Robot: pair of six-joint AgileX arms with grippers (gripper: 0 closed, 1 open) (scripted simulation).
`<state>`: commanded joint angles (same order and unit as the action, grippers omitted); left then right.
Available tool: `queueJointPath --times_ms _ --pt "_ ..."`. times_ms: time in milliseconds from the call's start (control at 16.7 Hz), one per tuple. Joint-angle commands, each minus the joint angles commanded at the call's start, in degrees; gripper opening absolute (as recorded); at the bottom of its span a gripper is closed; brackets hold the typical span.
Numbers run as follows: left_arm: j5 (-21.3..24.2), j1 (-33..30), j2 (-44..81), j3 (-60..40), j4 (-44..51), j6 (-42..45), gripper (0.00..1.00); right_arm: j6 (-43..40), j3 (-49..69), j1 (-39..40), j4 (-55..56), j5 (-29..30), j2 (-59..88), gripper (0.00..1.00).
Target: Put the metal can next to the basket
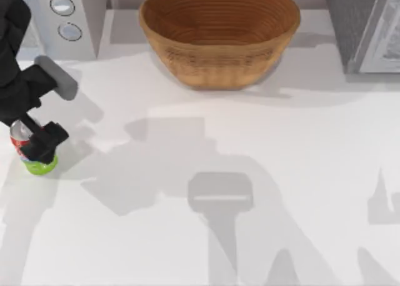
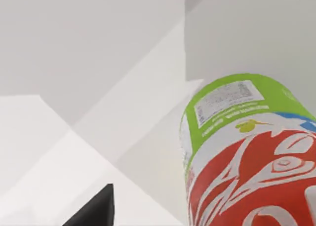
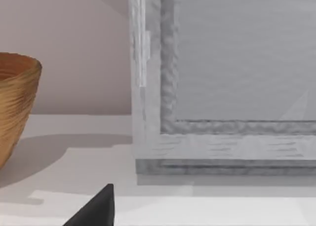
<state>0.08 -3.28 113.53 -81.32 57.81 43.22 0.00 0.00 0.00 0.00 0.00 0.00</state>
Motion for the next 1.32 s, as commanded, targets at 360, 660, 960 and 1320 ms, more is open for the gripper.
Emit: queueJointPath --times_ms 360,660,960,1320 --pt "0.0 0.0 0.15 0.47 -0.53 0.01 0.85 0.0 0.0 0.0 0.0 0.0 0.0 1.0" --pt "0.0 0.0 0.15 0.47 -0.53 0.01 0.47 0.0 0.0 0.0 0.0 0.0 0.0 1.0" --pt "0.0 0.0 0.15 0.47 -0.53 0.01 0.1 0.0 0.0 0.0 0.0 0.0 0.0 1.0" --pt "0.0 0.0 0.15 0.47 -0.53 0.01 0.0 0.0 0.0 0.0 0.0 0.0 0.0 1.0"
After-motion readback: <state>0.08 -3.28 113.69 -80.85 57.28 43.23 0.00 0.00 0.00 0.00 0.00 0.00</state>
